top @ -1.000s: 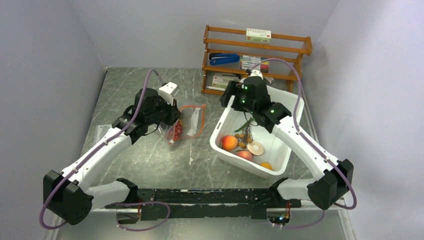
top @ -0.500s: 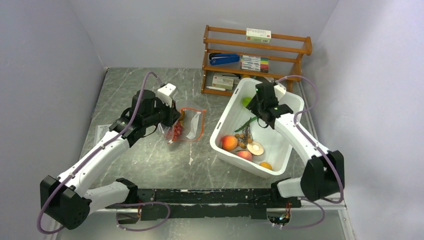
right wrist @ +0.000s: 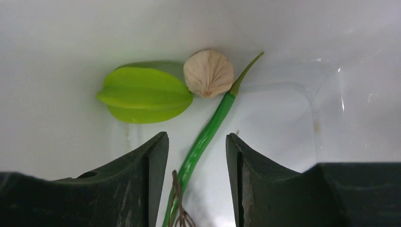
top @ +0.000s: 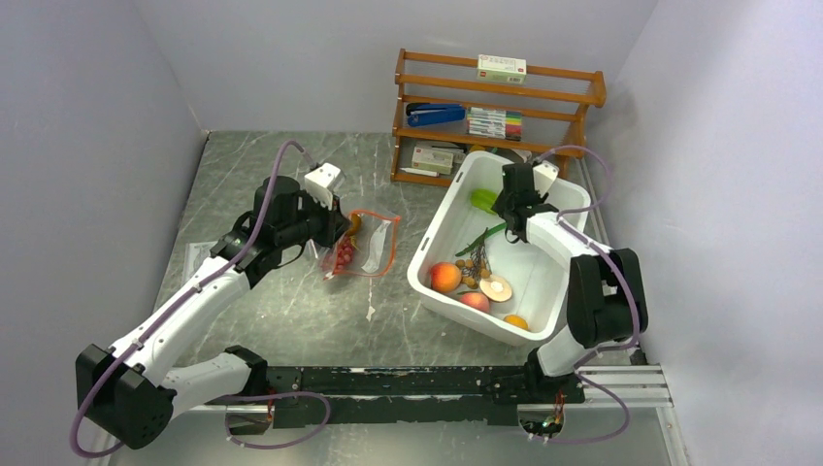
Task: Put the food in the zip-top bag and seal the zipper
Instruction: Pick up the fake vegetable from the bin.
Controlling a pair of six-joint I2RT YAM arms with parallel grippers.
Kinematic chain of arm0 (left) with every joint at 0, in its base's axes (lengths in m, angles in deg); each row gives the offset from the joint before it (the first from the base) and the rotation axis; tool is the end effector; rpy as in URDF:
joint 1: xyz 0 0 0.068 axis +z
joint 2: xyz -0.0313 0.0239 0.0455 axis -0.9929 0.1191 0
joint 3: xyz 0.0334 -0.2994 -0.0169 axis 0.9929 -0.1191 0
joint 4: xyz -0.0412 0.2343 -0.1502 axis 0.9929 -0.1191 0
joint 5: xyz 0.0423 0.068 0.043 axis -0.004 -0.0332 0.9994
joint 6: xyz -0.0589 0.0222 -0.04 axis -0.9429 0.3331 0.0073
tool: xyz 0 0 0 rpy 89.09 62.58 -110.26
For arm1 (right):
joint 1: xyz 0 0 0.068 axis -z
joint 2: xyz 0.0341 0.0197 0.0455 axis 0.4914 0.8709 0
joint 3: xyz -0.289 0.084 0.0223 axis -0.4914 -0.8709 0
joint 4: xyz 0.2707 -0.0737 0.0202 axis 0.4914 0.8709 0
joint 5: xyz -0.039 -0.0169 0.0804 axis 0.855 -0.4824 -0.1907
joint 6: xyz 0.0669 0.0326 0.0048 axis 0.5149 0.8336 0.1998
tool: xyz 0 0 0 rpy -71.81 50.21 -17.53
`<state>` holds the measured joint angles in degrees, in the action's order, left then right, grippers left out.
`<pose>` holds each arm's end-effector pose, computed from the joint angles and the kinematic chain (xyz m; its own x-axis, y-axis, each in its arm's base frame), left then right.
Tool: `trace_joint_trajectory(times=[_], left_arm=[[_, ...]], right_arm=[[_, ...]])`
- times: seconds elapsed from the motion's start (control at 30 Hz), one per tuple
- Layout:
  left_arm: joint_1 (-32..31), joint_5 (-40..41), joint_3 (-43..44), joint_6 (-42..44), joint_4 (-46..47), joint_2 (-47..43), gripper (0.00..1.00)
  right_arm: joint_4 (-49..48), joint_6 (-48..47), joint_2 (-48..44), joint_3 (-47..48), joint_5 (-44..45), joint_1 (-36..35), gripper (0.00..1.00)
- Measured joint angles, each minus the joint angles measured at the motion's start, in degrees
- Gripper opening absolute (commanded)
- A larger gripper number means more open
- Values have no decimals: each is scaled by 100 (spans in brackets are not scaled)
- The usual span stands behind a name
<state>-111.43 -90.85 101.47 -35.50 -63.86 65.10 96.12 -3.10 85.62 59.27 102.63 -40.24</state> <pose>0.2356 -0.1432 0.3284 -0.4478 0.1213 -0.8858 0.6007 0.7747 -0.1976 0.3660 0.0435 0.2146 -0.4625 0.4740 -0.7493 0.5078 0.8343 0.2144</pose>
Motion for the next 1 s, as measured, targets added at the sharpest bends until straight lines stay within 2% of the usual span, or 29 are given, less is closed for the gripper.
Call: trace_joint_trajectory(times=[0.17, 0.63, 0.73, 0.83, 1.0], left_arm=[[0, -22, -4, 0, 9, -2, 7], [0, -22, -37, 0, 15, -96, 7], [0, -22, -37, 0, 15, -96, 7], [0, -22, -37, 0, 15, -96, 7], [0, -22, -37, 0, 15, -96, 7]], right_arm=[[-420, -476, 223, 7, 46, 81, 51], [-964, -1023, 931, 24, -369, 404, 30], [-968, -1093, 933, 42, -382, 413, 30], [-966, -1174, 977, 179, -380, 422, 34], [-984, -1303, 1012, 341, -328, 433, 30]])
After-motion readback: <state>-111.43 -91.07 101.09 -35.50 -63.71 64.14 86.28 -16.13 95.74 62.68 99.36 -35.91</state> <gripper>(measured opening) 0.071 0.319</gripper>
